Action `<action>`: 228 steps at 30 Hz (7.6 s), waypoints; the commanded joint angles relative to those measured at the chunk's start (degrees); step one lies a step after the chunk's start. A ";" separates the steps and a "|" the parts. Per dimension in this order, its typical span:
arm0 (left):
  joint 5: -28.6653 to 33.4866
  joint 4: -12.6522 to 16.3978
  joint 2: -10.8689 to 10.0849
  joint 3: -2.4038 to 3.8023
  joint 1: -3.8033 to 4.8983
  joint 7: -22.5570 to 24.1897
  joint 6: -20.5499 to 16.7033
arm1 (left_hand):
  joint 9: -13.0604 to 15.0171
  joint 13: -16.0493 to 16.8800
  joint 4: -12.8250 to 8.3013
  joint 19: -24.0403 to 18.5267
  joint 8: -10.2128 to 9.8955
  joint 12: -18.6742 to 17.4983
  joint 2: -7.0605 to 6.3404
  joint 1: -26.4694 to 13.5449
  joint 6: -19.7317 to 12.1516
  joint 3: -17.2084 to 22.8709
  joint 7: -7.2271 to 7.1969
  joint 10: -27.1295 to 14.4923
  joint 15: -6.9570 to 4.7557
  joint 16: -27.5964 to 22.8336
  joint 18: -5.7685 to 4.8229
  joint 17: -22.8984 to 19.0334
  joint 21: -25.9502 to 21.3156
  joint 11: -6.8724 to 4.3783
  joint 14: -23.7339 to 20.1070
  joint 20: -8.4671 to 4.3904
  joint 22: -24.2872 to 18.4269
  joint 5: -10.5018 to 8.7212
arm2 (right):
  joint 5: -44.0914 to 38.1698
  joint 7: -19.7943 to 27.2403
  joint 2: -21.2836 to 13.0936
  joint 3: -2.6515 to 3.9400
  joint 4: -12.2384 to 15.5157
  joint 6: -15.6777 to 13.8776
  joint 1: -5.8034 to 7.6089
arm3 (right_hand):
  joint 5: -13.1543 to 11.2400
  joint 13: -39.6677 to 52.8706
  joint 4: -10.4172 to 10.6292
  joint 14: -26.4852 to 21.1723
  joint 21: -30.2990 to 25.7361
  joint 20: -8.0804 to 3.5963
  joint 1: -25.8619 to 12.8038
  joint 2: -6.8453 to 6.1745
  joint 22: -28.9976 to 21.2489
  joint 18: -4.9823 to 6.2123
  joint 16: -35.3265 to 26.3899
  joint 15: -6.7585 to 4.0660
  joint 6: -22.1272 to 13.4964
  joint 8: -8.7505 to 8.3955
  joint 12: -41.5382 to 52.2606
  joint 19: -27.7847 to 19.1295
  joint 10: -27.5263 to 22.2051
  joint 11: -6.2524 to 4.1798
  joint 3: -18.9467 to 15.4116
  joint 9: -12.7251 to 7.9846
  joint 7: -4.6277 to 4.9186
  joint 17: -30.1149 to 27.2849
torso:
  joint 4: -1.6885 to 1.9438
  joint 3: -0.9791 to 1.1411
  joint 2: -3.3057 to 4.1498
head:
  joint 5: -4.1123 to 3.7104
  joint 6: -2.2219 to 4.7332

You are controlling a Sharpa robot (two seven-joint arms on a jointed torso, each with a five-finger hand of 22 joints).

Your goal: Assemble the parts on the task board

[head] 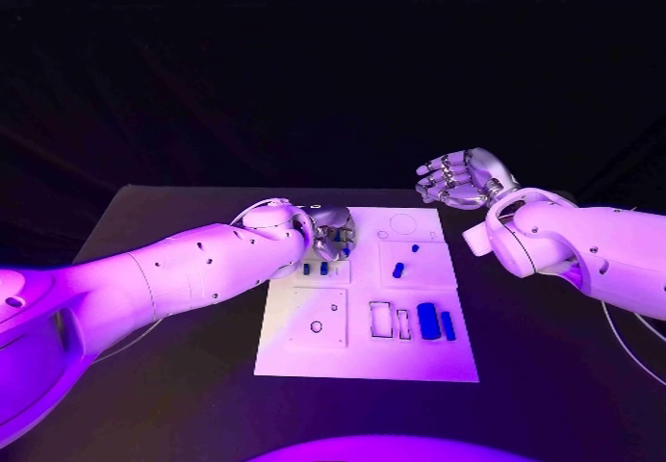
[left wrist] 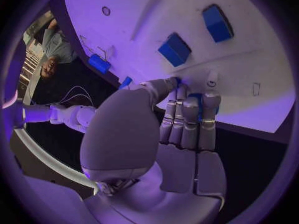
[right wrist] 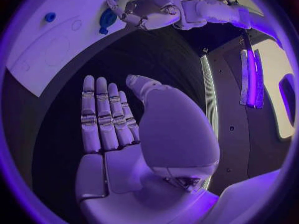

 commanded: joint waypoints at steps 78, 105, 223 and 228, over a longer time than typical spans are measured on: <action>5.26 8.39 -11.24 4.25 -1.04 -0.52 -0.98 | 1.25 0.56 -1.51 4.77 -0.45 -0.75 1.56 -2.25 5.08 -0.08 -0.71 5.09 -1.20 3.49 -1.85 5.51 4.15 -1.20 5.32 -0.96 3.96 -0.32 | -0.19 0.67 -0.26 0.02 0.00 0.20 -0.04 | -0.25 0.01 0.21 0.37 0.02 0.34 -1.09 0.02 -0.30 0.20 -0.48 0.05 0.75 -0.14 -0.50 -0.23 0.51 0.05 0.50 -0.11 -0.11 -0.15 | 0.00 0.01 -0.03 | 0.40 0.60; 5.15 6.36 -9.70 3.49 -1.20 -0.40 1.64 | 1.29 0.54 -1.57 4.78 -0.55 -0.93 1.59 -2.26 5.19 -0.08 -0.73 5.27 -1.21 3.41 -1.85 5.23 4.15 -1.23 5.21 -0.95 3.99 -0.37 | -0.19 0.78 -0.13 0.02 0.01 0.18 -0.08 | -0.25 0.01 0.19 0.38 0.01 0.35 -1.18 0.01 -0.35 0.21 -0.51 0.05 0.78 -0.17 -0.55 -0.22 0.53 0.05 0.56 -0.13 -0.11 -0.18 | 0.03 0.02 -0.07 | 0.34 0.25; 65.96 18.22 -24.92 4.84 -0.33 16.48 -8.08 | 0.82 0.22 -1.50 -9.82 -8.75 -7.12 1.20 -4.41 1.07 -1.99 1.75 1.95 0.72 -11.66 1.72 -19.72 -14.41 1.25 -9.48 0.64 -12.05 -0.49 | -50.21 -17.72 -1.41 0.01 -0.84 16.76 -1.66 | -11.06 0.85 -4.49 21.92 65.05 -5.48 -4.56 -0.58 55.78 -5.68 62.87 -4.97 5.80 -4.05 -5.61 20.33 1.88 -2.38 -5.64 -0.88 -1.89 45.90 | 0.02 -0.23 -0.43 | -4.28 2.35; 69.76 20.64 -25.75 4.85 -0.37 19.88 -6.14 | 0.88 0.12 -0.64 -9.87 -9.10 -7.27 0.88 -5.59 0.77 -4.30 1.75 1.28 0.97 -12.30 1.68 -20.10 -15.97 1.37 -9.80 0.85 -13.15 -0.47 | -51.86 -18.54 -1.09 0.01 -0.75 15.82 -2.59 | -12.32 1.00 -3.78 21.77 67.41 -5.12 -3.16 0.33 58.41 -5.87 65.30 -4.88 5.94 -4.41 -4.84 20.16 2.03 -2.43 -7.78 -0.80 -1.90 47.15 | 0.07 -0.20 -0.43 | -4.25 2.57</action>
